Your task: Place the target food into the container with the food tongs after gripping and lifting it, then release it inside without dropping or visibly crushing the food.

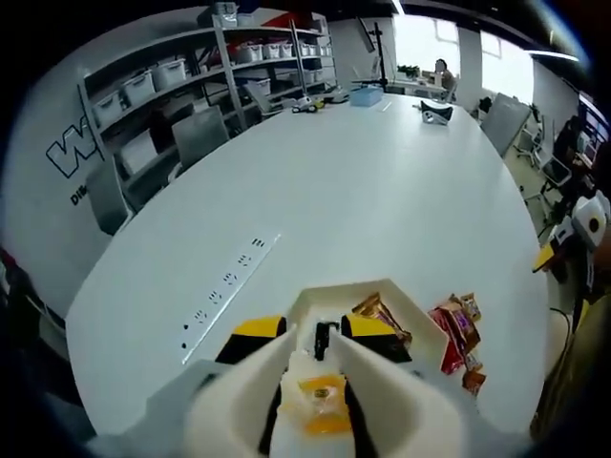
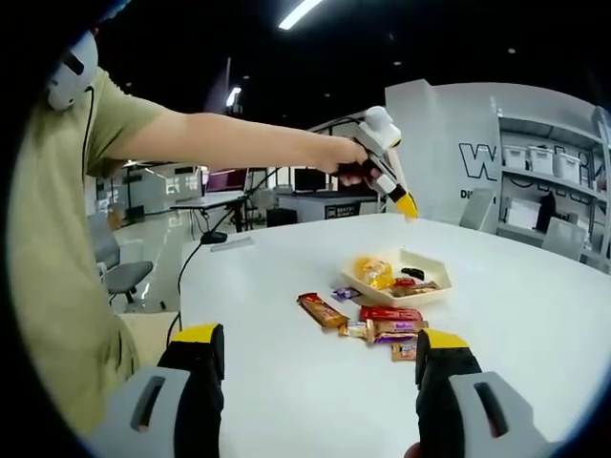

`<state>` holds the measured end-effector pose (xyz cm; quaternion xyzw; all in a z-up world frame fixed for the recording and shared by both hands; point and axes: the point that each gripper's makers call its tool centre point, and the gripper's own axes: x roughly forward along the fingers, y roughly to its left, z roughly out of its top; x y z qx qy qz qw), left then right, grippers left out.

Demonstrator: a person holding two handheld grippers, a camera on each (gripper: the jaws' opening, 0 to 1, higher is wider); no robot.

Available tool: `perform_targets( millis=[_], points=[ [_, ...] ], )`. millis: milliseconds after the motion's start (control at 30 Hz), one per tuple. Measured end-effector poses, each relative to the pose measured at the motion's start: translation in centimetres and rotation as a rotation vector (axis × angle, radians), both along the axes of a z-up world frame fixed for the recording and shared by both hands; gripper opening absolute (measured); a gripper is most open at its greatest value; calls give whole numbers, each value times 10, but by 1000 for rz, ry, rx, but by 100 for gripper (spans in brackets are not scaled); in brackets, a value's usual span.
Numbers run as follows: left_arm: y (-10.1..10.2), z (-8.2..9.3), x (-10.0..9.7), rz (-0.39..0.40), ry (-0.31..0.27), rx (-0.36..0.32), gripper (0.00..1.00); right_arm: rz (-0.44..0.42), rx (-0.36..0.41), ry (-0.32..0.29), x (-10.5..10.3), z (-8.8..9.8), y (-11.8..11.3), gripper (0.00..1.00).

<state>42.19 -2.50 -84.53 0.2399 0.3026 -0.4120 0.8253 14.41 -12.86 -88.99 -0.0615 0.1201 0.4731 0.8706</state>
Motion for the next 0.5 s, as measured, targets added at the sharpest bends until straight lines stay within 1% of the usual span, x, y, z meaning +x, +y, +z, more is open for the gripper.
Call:
perform_targets(
  millis=[233,500],
  points=[
    [4,2,-13,-20,-4,-15,22,9,-3,-2,0,1,4,81],
    [8,3,-36,-50,-15,-38,22,19,-3,-3,0,1,9,81]
  ],
)
